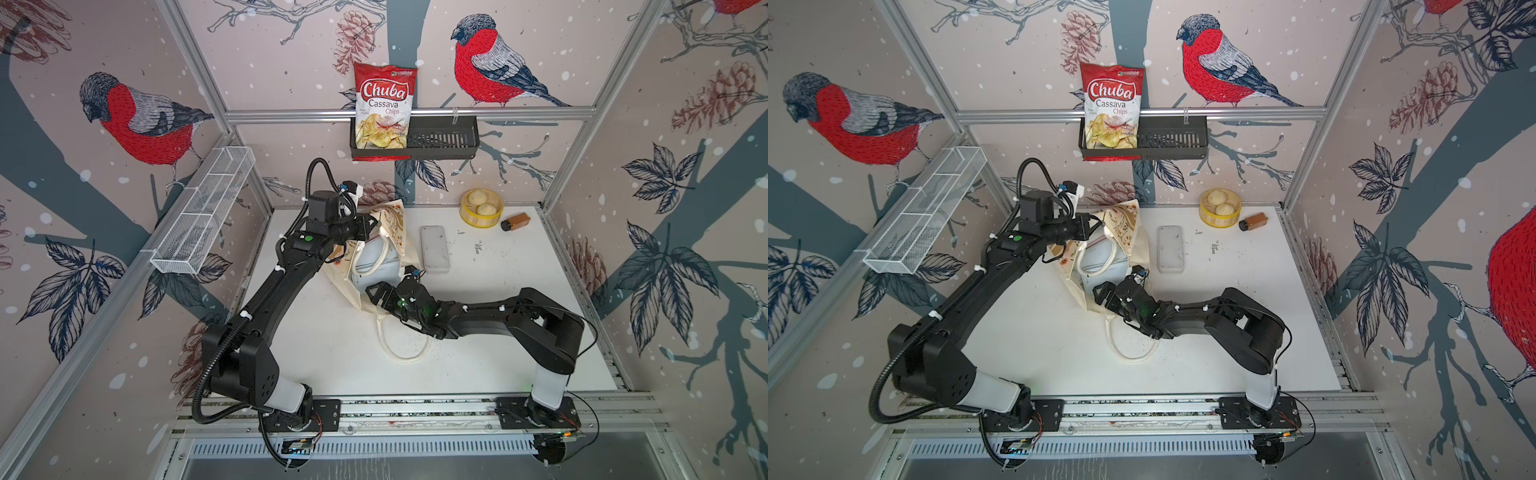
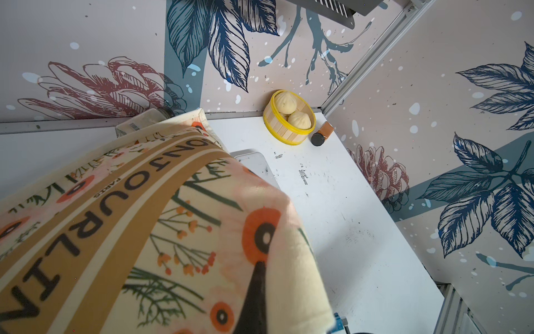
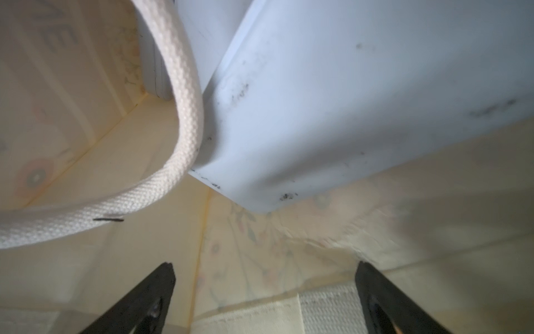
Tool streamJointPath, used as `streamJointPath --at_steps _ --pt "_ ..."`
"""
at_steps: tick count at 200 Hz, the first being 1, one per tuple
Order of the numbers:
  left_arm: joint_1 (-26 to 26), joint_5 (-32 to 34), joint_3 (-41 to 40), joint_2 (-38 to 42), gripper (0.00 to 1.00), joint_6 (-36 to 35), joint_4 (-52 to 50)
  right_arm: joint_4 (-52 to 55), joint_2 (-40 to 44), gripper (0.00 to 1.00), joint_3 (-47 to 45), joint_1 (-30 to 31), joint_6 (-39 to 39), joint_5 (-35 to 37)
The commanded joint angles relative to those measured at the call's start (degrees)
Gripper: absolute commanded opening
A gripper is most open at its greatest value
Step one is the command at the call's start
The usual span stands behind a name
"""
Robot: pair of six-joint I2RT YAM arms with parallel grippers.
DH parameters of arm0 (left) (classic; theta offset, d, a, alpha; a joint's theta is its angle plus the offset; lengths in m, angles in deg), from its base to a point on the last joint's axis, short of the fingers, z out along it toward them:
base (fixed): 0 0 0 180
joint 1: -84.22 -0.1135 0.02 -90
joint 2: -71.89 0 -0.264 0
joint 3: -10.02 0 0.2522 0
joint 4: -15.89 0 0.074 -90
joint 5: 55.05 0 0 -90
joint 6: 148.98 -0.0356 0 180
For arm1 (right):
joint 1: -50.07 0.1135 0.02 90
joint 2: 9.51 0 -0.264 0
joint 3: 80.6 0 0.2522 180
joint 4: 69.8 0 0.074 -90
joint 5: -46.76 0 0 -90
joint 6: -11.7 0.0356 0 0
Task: Take out the pencil case from the canvas bag
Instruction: Pick up the pencil case from the canvas bag.
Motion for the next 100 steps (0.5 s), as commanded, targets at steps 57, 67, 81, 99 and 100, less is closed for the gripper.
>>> streamJointPath --at_steps 57,67,81,99,100 --pt "0.1 -1.9 0.2 0.2 0.0 1.0 5.0 -0.4 1.5 1.0 -2.3 -0.7 3.4 8.3" --pt "0.1 -1.9 0.1 0.2 0.0 0.9 5.0 0.1 2.3 1.0 -3.0 -0.8 3.6 9.2" --pt "0.1 -1.9 0.1 0.2 0.0 0.9 5.0 0.4 3.5 1.0 -4.1 -0.9 3.5 10.4" --pt "0.1 -1.9 0.1 0.0 0.0 0.9 5.0 -1.7 4.7 1.0 -6.2 -1.0 3.5 11.6" --pt "0.1 -1.9 0.1 0.0 0.0 1.0 5.0 -1.8 4.7 1.0 -6.2 -1.1 3.6 11.6"
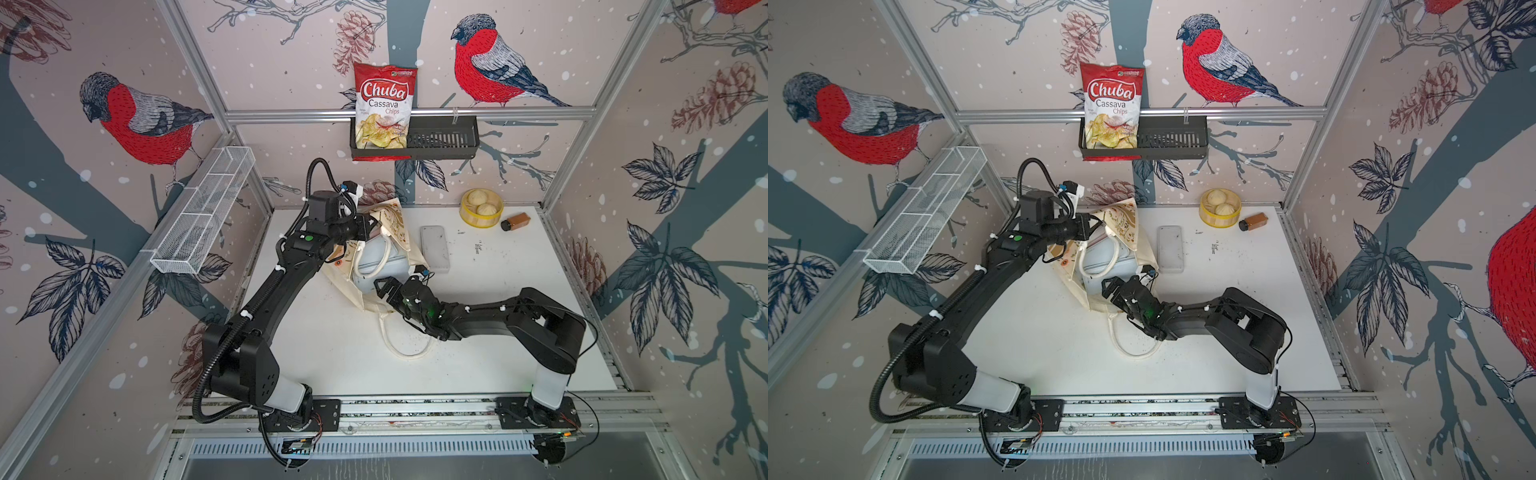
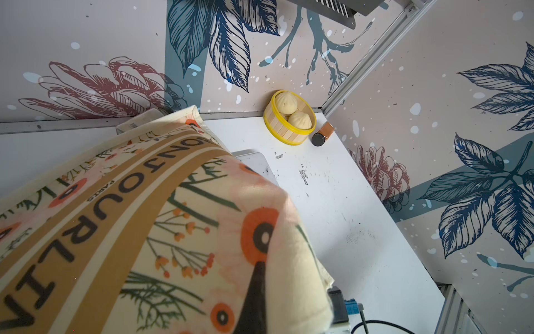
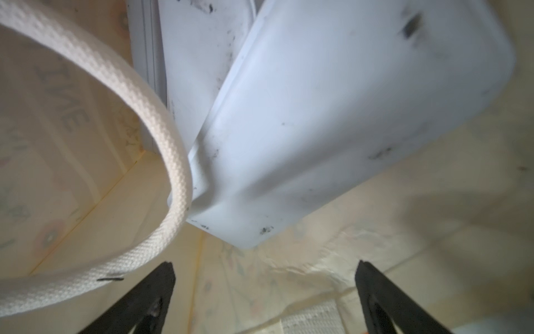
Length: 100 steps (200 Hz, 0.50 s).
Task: Take out the pencil case from the canvas bag
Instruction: Pick up the pencil case from the canvas bag.
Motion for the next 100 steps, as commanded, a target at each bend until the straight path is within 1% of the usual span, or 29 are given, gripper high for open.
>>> streamJointPath --at_steps 1,46,85,100 --pt "0.1 -1.9 0.1 0.0 0.0 0.9 5.0 -1.1 1.5 1.0 -2.0 -0.2 0.8 3.2" --pt "0.1 -2.7 0.1 -0.5 0.0 1.2 5.2 -4.4 0.6 1.0 -2.0 -2.2 2.5 2.5" --pt "0.1 -3.0 0.1 -1.0 0.0 1.2 5.3 -11.4 -1.1 1.0 -1.5 -2.9 3.7 3.4" --pt "0.0 -3.3 0.0 -1.1 0.0 1.4 5.4 -14.4 -2.5 1.0 -1.5 -3.3 5.4 3.3"
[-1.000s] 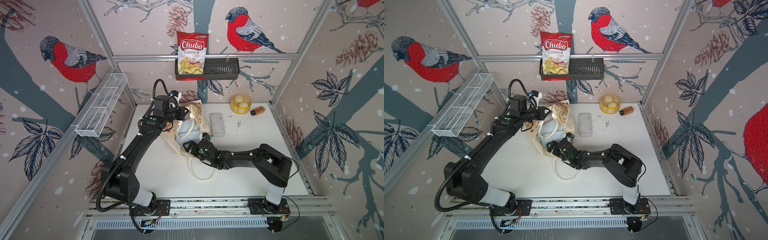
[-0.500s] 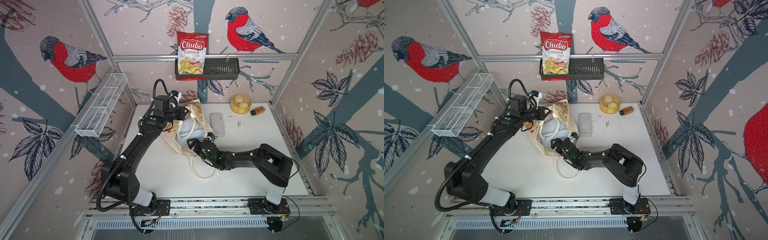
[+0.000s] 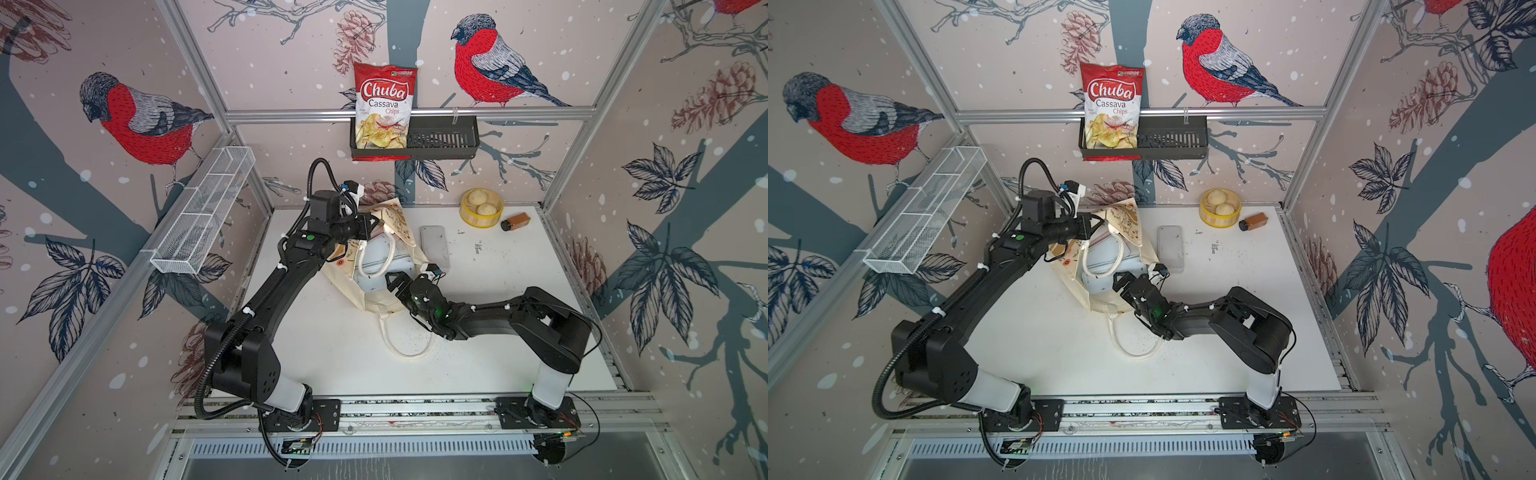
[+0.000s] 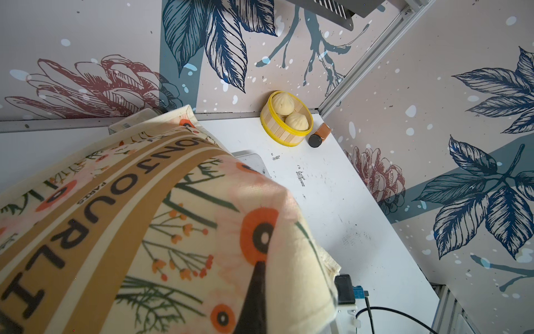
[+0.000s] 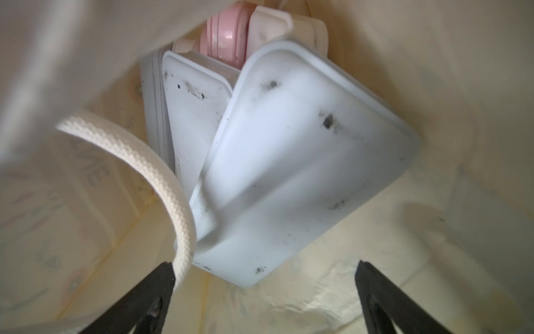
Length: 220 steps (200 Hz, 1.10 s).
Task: Take out the pencil case from the canvas bag
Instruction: Pick up the pencil case from the canvas bag.
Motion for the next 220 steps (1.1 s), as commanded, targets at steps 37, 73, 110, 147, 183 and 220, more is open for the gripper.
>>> streamJointPath --at_steps 37,73,110,147,183,220 --pt "0.1 -3.5 0.0 -0.4 0.0 0.7 4.4 -17.0 -5.0 1.0 -0.9 -0.6 6.3 1.8" --pt "0.2 -4.1 0.0 -0.4 0.0 0.9 4.6 -24.0 -6.8 1.0 -1.7 -0.6 7.7 6.3" --pt "0.2 -4.3 0.0 -0.5 0.0 0.9 4.7 -21.9 -7.1 1.0 -2.5 -0.3 13.5 8.0" --pt "0.1 -4.3 -0.1 -0.4 0.0 1.0 4.8 -18.6 -7.3 1.0 -2.7 0.4 16.4 8.8" --pt "0.1 -4.2 -0.1 -0.5 0.0 1.0 4.7 -18.7 -9.5 1.0 -2.5 0.3 19.9 7.7" --pt "0.2 -4.2 0.0 -0.5 0.0 1.0 4.7 -19.5 -11.1 1.0 -2.4 0.2 21.7 7.9"
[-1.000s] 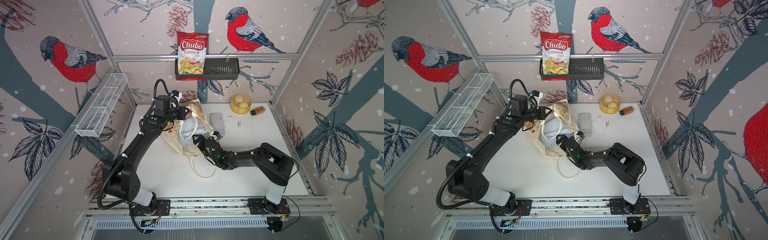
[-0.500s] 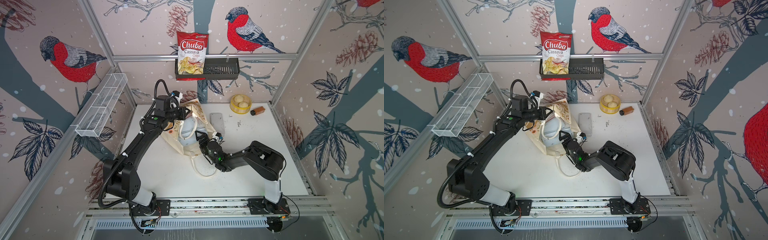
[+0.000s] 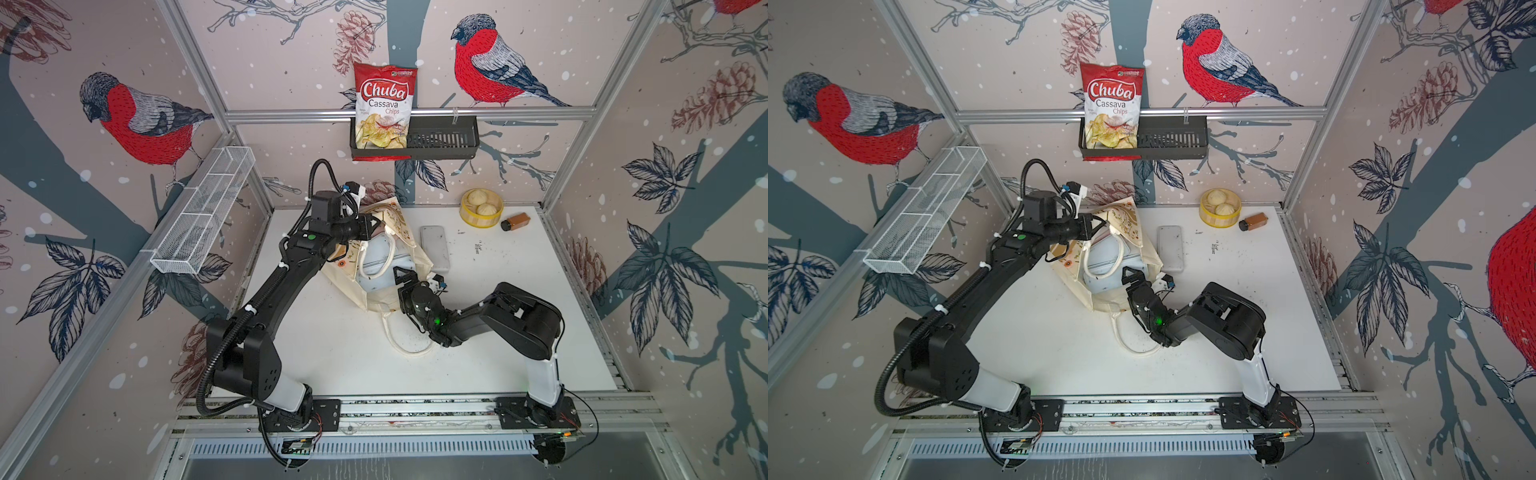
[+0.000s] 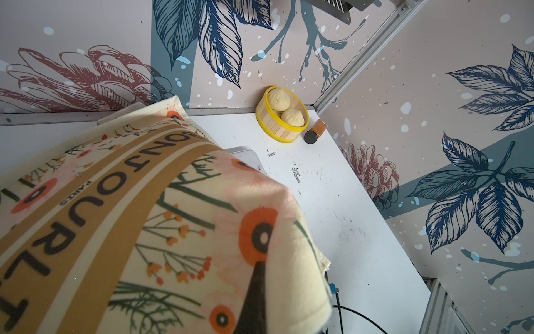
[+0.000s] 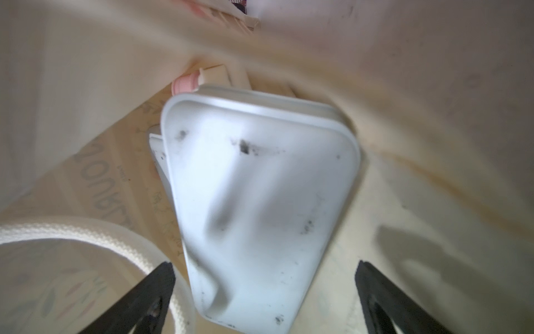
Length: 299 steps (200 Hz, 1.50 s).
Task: Take out the pencil case from the canvas bag
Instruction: Pick up the pencil case from the canvas bag.
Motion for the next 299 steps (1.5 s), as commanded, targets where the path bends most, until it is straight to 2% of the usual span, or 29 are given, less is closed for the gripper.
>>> streamJointPath --at_steps 1,28,81,170,220,263,299 --pt "0.2 -2.7 0.0 0.1 0.0 0.5 4.5 -1.0 -0.8 1.0 0.2 -0.2 2.0 0.4" --pt "0.1 -2.6 0.0 0.2 0.0 0.6 4.5 -3.5 -2.0 1.0 0.8 -0.6 0.4 1.1" --pt "0.2 -2.7 0.0 0.0 0.0 0.5 4.6 -15.5 -7.8 1.0 1.7 -2.1 -0.7 -1.1" --pt "0.4 -2.6 0.0 -0.7 0.0 0.5 4.4 -30.5 -10.9 1.0 0.7 -3.1 -5.7 -4.4" --pt "0.3 -2.6 0.0 -0.9 0.0 0.5 4.4 -33.3 -9.0 0.94 0.1 -2.3 -10.3 -6.9" --pt "0.3 -2.6 0.1 -0.7 0.0 0.4 4.4 -30.5 -9.2 0.99 2.2 -2.0 -12.2 -8.6" --pt "0.3 -2.6 0.1 -0.7 0.0 0.4 4.4 -31.6 -12.2 0.97 4.5 -2.8 -11.6 -10.9"
